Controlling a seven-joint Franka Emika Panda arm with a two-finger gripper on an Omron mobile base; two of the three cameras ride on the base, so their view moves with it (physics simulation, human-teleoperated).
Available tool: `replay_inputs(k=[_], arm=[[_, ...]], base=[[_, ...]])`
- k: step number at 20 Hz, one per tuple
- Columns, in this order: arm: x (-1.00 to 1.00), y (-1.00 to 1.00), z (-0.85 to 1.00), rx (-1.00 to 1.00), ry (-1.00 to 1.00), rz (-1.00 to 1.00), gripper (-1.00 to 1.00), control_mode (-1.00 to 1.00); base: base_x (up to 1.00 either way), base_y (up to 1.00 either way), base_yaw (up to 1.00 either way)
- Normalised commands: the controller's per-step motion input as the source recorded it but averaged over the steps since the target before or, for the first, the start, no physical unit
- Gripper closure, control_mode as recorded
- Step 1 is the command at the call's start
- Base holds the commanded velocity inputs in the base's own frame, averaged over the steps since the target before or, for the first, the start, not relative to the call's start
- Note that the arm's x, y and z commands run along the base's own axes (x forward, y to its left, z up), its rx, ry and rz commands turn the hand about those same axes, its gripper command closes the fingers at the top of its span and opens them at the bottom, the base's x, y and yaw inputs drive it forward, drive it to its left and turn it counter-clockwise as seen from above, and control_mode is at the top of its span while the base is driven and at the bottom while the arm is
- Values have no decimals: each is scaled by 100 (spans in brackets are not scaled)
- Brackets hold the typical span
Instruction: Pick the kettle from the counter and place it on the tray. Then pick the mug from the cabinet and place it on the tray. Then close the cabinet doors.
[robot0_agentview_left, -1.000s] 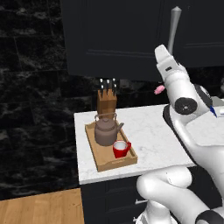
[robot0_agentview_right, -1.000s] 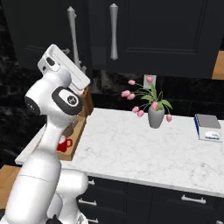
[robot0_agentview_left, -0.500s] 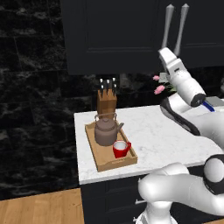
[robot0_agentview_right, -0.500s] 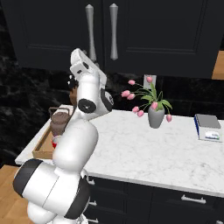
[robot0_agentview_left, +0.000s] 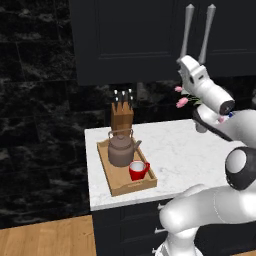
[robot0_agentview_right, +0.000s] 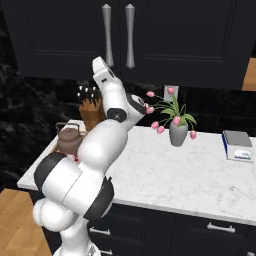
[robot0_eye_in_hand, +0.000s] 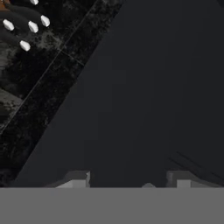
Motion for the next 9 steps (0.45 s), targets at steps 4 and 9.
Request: replay_inputs(k=[4, 9], arm=[[72, -9, 0, 0, 13, 17, -100, -100], [70, -5, 0, 0, 13, 16, -100, -100]], base=[[0, 0, 0], [0, 0, 0]])
